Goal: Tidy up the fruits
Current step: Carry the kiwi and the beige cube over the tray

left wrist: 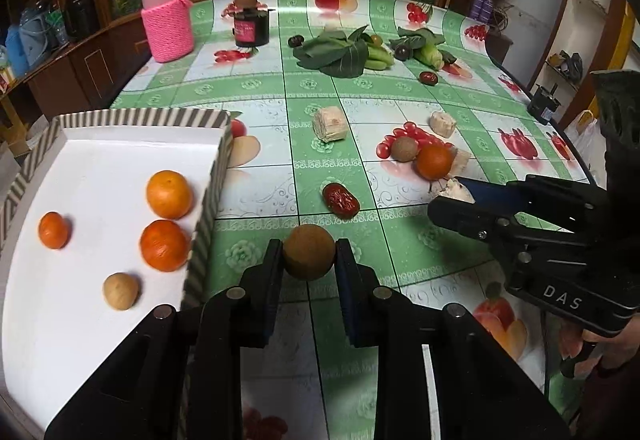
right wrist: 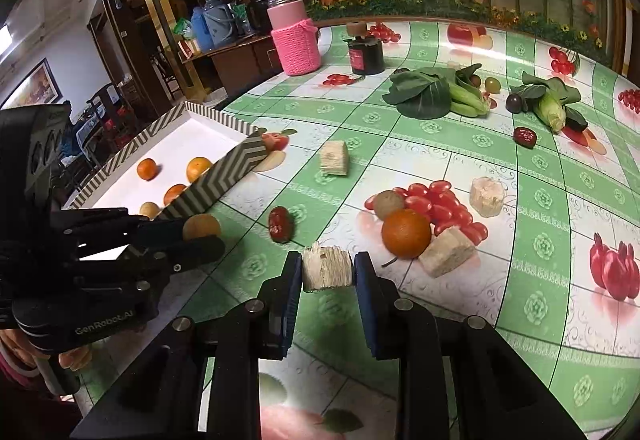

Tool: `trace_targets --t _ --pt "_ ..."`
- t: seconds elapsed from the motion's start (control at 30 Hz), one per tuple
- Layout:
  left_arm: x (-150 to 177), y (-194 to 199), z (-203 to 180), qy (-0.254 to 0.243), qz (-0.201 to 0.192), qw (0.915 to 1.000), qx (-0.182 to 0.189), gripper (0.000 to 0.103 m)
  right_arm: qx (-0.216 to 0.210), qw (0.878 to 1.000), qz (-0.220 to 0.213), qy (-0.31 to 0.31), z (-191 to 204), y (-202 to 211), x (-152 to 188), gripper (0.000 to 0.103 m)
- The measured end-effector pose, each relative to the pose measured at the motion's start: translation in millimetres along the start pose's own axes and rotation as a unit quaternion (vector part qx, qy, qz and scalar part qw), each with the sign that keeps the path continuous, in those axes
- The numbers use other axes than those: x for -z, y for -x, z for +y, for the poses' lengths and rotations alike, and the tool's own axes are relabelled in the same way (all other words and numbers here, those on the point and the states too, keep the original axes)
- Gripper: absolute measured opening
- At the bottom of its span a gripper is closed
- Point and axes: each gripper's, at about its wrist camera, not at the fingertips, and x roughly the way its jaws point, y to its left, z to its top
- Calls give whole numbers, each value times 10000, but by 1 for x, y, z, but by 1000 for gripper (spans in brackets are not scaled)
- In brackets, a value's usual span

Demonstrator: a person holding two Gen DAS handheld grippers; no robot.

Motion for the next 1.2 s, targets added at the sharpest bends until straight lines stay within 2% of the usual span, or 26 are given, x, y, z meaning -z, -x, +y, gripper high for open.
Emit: trace_targets --t 0.23,0.67,0.83,1.2 --pt "3 21 8 27 -177 9997 -190 23 -58 9999 -77 87 19 10 -4 27" --pt "-1 46 58 273 -429 9954 -815 23 -317 9980 -223 500 70 7 -29 27" --pt "0 50 79 407 -439 9932 -995 23 -458 9966 -230 645 90 -3 -39 27" --pt "11 42 127 902 -229 9899 -1065 23 -677 9915 19 1111 134 -41 -61 27"
